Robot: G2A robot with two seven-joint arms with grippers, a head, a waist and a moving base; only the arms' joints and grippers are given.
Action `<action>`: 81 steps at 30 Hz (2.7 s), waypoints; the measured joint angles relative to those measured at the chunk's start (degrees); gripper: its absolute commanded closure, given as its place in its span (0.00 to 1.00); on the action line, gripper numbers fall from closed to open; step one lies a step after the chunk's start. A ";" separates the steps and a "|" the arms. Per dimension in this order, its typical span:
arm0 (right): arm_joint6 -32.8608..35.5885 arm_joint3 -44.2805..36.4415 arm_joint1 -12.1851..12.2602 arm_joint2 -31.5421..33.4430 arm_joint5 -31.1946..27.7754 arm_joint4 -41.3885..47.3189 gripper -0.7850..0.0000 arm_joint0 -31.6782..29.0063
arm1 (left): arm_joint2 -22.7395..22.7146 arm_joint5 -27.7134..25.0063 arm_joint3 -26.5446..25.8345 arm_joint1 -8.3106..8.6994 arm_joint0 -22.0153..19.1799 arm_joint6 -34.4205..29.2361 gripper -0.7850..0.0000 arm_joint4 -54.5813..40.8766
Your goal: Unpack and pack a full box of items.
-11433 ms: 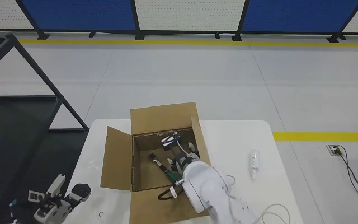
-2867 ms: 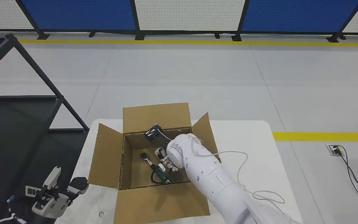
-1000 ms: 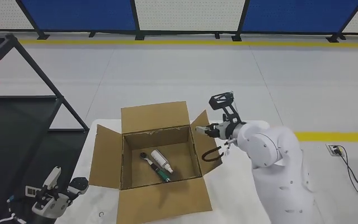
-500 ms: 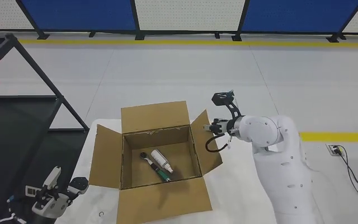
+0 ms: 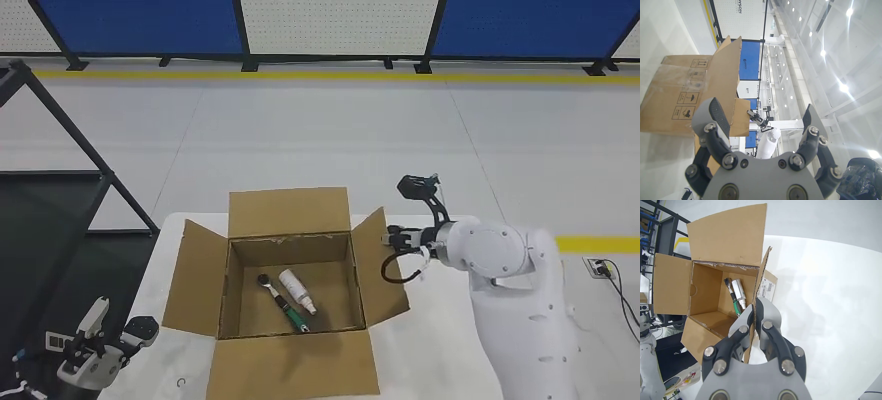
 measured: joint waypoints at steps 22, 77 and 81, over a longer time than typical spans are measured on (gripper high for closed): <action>-2.76 -12.36 2.62 3.90 4.72 1.27 0.58 -11.83 | 0.00 0.00 0.00 0.00 0.00 0.00 0.00 0.00; -18.91 -5.37 4.21 -4.58 -1.76 37.63 0.00 -11.79 | 11.02 9.42 7.07 1.12 -15.39 3.41 0.00 7.14; -22.45 -2.57 4.00 -7.28 -1.41 37.50 0.00 -10.62 | 12.51 10.17 5.76 1.12 -14.58 2.60 0.00 6.95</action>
